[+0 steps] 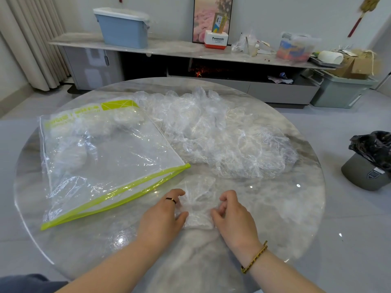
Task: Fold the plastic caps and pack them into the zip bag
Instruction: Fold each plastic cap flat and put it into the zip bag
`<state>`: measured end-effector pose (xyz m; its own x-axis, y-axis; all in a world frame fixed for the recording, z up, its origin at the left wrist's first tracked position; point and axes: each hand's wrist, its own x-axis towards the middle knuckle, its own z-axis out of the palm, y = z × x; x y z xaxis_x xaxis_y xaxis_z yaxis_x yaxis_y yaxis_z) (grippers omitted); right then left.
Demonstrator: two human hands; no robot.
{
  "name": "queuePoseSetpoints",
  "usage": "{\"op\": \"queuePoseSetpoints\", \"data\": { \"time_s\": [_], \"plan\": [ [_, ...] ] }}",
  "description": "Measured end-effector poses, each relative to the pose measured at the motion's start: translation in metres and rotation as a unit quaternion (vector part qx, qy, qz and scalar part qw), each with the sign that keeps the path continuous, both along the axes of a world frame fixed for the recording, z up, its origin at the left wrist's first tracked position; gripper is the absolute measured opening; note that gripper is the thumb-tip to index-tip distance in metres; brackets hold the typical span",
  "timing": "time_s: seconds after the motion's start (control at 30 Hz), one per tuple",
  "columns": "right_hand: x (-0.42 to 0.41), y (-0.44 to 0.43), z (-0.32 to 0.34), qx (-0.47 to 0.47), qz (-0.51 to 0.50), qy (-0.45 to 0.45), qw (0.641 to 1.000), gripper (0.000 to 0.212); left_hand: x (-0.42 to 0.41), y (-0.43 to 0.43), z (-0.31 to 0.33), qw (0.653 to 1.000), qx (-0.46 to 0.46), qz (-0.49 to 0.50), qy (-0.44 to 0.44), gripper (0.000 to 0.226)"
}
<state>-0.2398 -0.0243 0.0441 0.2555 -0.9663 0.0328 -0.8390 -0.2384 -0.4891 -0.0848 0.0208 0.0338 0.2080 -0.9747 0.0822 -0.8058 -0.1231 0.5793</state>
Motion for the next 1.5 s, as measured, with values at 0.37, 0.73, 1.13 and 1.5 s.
{"op": "queuePoseSetpoints", "data": {
  "time_s": [0.37,0.73,1.13,1.5],
  "plan": [
    [-0.003,0.003,-0.015,-0.252,0.290,0.025,0.923,0.025,0.006,-0.007,-0.018,0.964,-0.225,-0.089,-0.111,0.024],
    [-0.006,-0.007,-0.024,-0.212,0.215,0.068,0.951,0.044,0.020,-0.003,-0.013,0.957,-0.067,-0.198,-0.202,0.063],
    [-0.002,-0.016,-0.009,-0.017,0.082,-0.115,0.990,0.024,0.024,-0.012,-0.005,0.993,-0.061,-0.086,-0.050,0.037],
    [0.015,-0.018,-0.004,0.054,-0.025,-0.058,0.997,0.024,0.018,-0.011,0.004,0.992,0.020,0.106,0.070,0.055]
  ]
}}
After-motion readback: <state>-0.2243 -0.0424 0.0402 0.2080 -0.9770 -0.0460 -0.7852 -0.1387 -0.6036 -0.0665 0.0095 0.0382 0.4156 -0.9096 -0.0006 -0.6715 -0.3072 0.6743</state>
